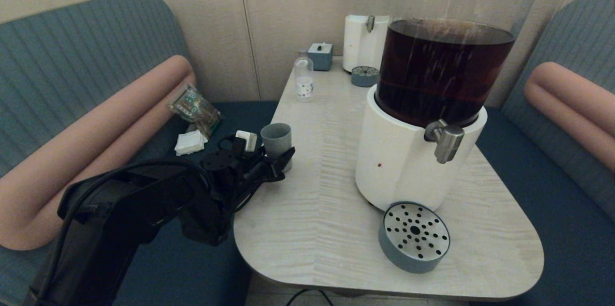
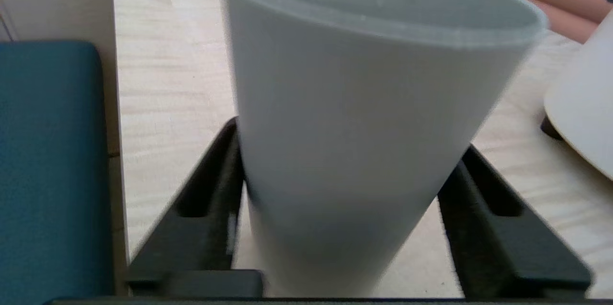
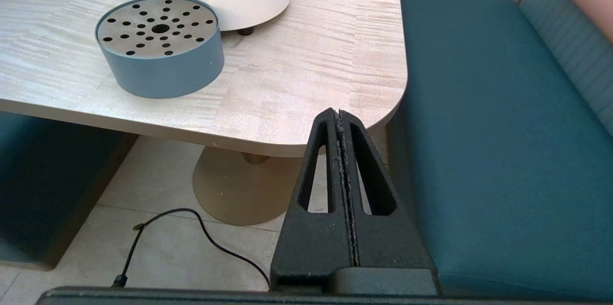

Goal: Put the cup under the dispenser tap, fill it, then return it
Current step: Place the cup next to the water dispenser

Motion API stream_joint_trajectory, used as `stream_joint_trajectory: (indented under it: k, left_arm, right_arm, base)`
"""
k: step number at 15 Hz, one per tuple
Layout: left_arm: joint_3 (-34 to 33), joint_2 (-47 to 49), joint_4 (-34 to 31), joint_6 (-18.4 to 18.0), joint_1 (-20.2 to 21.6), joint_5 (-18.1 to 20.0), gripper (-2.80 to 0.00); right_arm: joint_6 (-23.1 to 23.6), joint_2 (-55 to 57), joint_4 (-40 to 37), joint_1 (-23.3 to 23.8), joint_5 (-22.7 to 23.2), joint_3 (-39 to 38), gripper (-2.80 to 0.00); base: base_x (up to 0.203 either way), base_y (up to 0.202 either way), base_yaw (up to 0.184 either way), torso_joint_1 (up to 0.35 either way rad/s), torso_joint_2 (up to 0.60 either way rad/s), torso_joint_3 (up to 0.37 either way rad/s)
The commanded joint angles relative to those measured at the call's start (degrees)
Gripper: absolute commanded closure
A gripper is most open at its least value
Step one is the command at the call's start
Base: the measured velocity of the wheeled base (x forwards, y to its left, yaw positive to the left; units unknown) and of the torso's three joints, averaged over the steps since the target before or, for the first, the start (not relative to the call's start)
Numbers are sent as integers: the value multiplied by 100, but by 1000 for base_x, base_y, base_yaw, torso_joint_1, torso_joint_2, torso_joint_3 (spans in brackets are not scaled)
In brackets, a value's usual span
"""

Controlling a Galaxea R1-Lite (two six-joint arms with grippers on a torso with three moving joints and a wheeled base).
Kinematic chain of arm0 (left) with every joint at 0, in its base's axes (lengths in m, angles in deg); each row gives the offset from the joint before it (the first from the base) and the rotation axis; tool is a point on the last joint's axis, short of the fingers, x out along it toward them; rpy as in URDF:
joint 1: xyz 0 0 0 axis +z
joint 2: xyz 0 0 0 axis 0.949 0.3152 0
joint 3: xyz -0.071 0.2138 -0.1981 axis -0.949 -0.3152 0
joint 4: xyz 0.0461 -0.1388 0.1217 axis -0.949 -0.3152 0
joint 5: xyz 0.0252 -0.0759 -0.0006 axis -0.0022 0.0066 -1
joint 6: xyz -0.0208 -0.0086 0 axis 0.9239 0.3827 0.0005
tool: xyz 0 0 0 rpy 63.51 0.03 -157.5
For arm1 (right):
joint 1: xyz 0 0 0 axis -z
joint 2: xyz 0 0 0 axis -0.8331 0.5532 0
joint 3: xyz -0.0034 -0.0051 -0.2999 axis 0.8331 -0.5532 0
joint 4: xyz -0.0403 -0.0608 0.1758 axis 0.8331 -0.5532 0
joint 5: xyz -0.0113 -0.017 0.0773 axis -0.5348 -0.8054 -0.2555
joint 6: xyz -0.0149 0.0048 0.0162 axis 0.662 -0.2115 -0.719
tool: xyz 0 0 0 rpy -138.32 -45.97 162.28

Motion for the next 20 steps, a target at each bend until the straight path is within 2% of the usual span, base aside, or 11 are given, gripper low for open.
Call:
stream_joint_trajectory:
  k: [1,9,15,20]
  left_arm:
    - [0,8,43,8,-4,7,-280]
    - [-157,-216,43,52,-4,-57,-280]
    - [-1213,-989,43,70,-4,-99,-280]
    - [-2742,-1929,43,37,-9,-5,-280]
  right_arm:
    - [4,-1,1,-2,9,-9,0]
    - [4,-1,1,1,4,-5,0]
    - [4,-1,1,-8,10,-6,0]
    - [4,-1,1,-6,12,-5,0]
  base:
    - [0,0,0,0,0,0]
    - [0,0,0,0,0,0]
    - [0,0,0,0,0,0]
    - [0,0,0,0,0,0]
